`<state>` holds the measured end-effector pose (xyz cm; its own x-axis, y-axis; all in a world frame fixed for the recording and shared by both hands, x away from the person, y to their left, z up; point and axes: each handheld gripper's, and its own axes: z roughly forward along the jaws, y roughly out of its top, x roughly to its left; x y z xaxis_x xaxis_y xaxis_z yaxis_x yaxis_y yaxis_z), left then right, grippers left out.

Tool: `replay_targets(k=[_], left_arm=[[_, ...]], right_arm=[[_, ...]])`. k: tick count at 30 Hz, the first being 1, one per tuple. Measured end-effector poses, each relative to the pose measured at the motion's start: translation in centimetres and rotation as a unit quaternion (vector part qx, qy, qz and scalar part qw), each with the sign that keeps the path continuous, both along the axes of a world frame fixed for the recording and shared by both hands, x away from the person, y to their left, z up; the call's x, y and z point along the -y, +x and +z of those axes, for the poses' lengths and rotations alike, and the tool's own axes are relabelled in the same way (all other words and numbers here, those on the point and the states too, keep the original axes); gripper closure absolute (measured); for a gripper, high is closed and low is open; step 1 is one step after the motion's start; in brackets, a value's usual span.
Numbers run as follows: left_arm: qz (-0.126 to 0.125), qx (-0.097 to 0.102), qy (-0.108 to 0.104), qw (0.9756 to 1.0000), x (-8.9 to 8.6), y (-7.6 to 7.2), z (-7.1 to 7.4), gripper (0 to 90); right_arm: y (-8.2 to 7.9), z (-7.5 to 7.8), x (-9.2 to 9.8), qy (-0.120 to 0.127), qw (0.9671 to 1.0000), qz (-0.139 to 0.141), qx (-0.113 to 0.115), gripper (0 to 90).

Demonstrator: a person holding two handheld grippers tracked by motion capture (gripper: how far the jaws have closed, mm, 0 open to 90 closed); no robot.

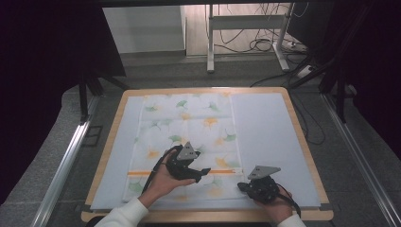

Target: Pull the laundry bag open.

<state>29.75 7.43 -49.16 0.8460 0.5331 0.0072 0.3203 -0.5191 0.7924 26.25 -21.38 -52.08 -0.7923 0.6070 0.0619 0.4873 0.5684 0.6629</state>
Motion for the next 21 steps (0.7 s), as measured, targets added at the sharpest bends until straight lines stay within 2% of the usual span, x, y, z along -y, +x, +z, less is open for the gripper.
replay_targets(k=[1, 6, 10, 15, 18, 21], left_arm=[[-0.004, 0.005, 0.004, 1.0, 0.3, 0.0, 0.0, 30.3], [-0.009, -0.003, 0.0, 1.0, 1.2, 0.4, 0.0, 28.3], [-0.015, -0.018, -0.008, 0.9997, 1.9, 0.7, -0.2, 27.7], [-0.019, -0.024, -0.017, 0.9994, 2.5, 0.9, -0.2, 27.9], [-0.017, -0.038, -0.027, 0.9988, 2.8, 1.2, -0.4, 28.8], [-0.024, -0.047, -0.023, 0.9983, 3.3, 1.5, -0.6, 29.4]], right_arm=[[0.0, 0.0, 0.0, 0.0, 1.0, -0.001, -0.001, 89.0], [0.2, -0.1, 0.0, 0.003, 1.0, -0.001, -0.003, 89.0], [0.2, -0.1, 0.0, 0.003, 1.0, -0.002, 0.0, 88.8], [0.3, -0.1, 0.0, 0.004, 1.0, 0.0, -0.003, 88.8], [0.3, -0.1, 0.0, 0.005, 1.0, 0.0, -0.004, 88.7], [0.3, -0.1, 0.0, 0.006, 1.0, 0.0, -0.005, 88.5]])
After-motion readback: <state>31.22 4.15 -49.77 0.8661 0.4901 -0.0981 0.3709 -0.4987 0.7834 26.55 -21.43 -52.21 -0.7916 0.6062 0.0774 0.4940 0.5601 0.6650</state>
